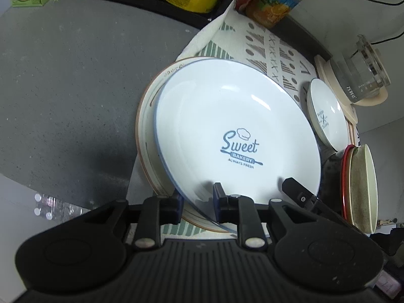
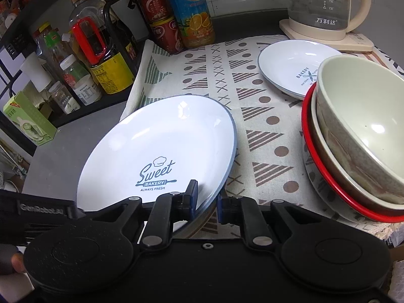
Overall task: Organize plates and bowls
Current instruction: 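Lower the 'Sweet' plate onto the flower-print plate and open both grippers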
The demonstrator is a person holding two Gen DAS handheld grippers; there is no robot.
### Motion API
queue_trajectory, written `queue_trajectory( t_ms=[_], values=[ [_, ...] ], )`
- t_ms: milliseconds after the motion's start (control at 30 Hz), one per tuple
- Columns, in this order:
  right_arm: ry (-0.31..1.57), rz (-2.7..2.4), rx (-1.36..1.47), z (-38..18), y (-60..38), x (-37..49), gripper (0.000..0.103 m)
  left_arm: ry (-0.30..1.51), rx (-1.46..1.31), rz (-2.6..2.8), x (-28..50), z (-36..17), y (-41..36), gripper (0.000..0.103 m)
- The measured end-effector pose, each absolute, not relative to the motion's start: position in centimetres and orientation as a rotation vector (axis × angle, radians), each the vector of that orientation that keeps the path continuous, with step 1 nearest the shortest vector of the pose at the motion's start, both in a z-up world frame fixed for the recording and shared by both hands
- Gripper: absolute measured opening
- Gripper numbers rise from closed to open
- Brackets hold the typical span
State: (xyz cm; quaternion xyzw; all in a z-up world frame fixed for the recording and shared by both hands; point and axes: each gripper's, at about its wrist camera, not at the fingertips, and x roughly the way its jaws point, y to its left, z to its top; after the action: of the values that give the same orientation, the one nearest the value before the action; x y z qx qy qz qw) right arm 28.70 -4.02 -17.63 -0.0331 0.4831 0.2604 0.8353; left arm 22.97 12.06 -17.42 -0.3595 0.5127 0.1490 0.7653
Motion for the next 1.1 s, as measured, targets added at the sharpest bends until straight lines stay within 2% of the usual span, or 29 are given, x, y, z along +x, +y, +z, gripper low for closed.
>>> queue_trajectory(
  t_ms=[467, 1100],
  values=[
    [1.004, 0.546, -0.11, -17.4, -3.6, 29.4, 0.012, 1.059, -0.74, 0.439, 21.7, -15.5, 14.4, 0.021],
    [1.03, 0.544, -0.136, -18.8, -3.6, 30.1, 0.017, 1.074, -0.695, 0.495, 23.1, -17.6, 14.5, 0.026]
  ],
)
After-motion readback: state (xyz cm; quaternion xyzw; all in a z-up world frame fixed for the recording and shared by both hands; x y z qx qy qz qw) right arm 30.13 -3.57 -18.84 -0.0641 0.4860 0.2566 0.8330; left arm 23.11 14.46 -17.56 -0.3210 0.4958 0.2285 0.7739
